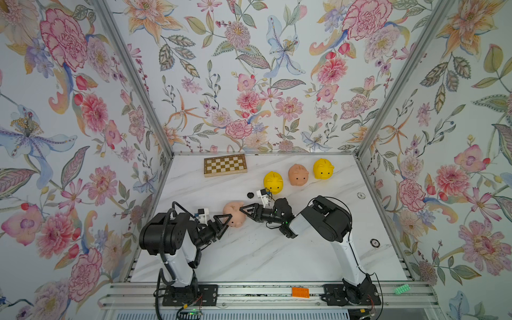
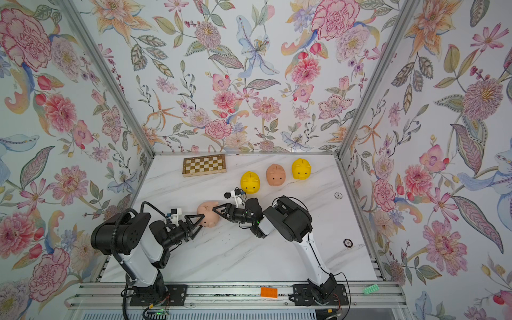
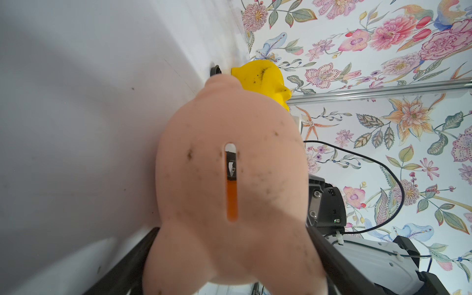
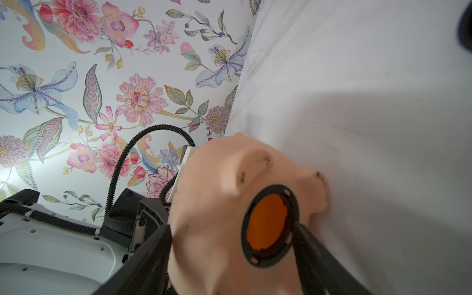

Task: Open piggy banks
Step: Pick up the piggy bank from the center of the board, then place the piggy bank at the center of the board.

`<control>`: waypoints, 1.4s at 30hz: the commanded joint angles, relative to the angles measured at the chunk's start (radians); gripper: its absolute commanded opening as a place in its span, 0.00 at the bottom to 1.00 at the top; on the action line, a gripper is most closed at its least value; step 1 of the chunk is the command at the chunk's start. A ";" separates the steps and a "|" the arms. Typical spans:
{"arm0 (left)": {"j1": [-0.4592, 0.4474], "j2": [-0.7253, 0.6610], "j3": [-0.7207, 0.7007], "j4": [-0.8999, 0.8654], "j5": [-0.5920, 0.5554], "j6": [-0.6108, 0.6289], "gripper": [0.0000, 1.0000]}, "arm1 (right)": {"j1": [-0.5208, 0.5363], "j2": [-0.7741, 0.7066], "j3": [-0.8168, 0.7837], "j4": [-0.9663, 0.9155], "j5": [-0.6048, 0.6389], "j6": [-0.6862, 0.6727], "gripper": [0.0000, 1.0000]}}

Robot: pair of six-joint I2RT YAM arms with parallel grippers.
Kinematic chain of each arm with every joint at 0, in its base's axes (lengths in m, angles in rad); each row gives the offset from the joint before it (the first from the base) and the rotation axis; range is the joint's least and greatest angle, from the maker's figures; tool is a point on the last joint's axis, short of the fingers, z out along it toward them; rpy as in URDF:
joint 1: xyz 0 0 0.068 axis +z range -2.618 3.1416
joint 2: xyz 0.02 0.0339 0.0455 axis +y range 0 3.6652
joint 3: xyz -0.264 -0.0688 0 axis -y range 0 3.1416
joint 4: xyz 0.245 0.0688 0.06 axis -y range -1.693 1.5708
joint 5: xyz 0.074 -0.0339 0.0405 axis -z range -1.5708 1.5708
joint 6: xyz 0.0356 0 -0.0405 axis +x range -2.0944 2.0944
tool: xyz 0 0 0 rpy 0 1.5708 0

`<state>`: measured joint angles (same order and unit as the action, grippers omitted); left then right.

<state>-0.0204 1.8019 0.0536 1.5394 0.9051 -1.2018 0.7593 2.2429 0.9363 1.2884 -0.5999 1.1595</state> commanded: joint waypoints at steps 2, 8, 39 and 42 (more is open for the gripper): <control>-0.007 0.022 0.002 0.058 -0.035 0.009 0.62 | -0.031 -0.089 -0.029 -0.054 -0.038 -0.068 0.77; -0.008 -0.016 0.031 0.010 -0.024 0.008 0.61 | -0.050 -0.214 -0.047 -0.248 -0.033 -0.206 0.79; -0.013 -0.489 0.825 -2.089 -0.587 0.853 0.61 | -0.106 -0.870 -0.186 -0.969 0.800 -0.862 0.99; -0.041 -0.445 0.898 -2.143 -0.641 0.879 0.61 | -0.129 -0.899 -0.199 -0.998 0.779 -0.882 0.99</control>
<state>-0.0345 1.3231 0.8795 -0.4786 0.3634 -0.3946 0.6472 1.3708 0.7567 0.3130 0.1322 0.3244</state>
